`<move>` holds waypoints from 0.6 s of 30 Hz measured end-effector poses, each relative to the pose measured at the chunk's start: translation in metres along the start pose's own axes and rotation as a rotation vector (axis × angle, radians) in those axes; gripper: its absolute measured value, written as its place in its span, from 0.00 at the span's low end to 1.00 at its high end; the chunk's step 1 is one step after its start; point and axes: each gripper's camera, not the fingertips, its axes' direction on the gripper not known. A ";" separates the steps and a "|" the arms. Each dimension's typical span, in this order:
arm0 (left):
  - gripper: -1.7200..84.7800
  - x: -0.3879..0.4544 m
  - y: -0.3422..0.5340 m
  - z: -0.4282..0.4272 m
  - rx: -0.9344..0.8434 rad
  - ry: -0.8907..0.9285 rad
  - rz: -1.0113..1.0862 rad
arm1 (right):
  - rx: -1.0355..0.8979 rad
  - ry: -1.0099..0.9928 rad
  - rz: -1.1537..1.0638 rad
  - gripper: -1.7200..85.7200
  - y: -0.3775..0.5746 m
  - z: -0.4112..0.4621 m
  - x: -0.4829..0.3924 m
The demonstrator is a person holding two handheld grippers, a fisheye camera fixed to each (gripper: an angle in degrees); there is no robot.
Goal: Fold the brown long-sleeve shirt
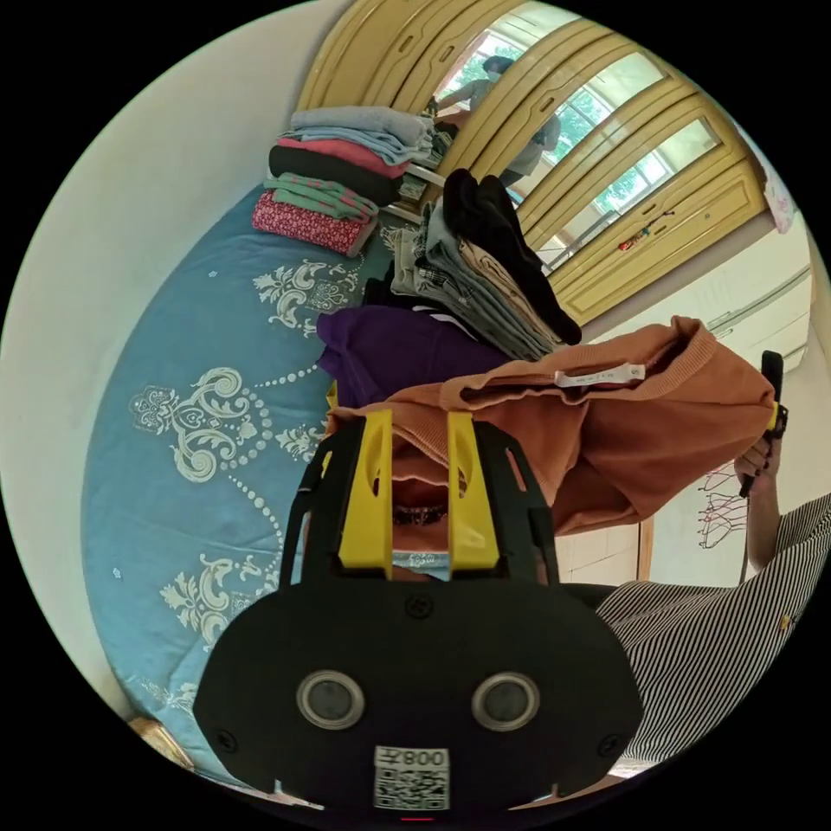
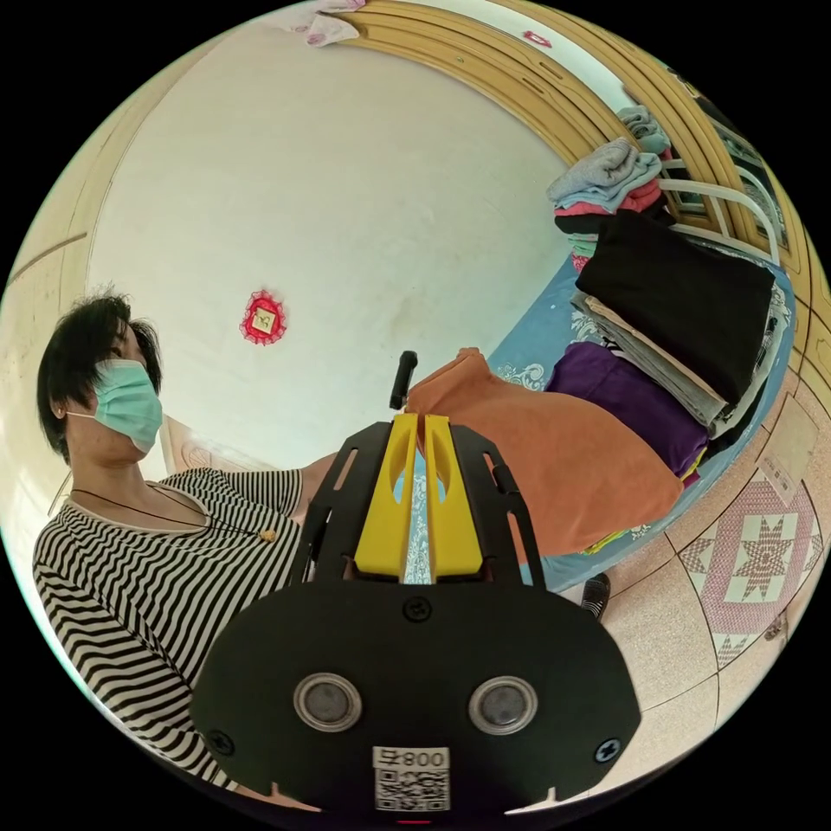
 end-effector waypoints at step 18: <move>0.05 0.041 -0.024 0.021 -0.031 -0.040 0.104 | -0.007 -0.082 0.011 0.03 -0.007 -0.003 0.098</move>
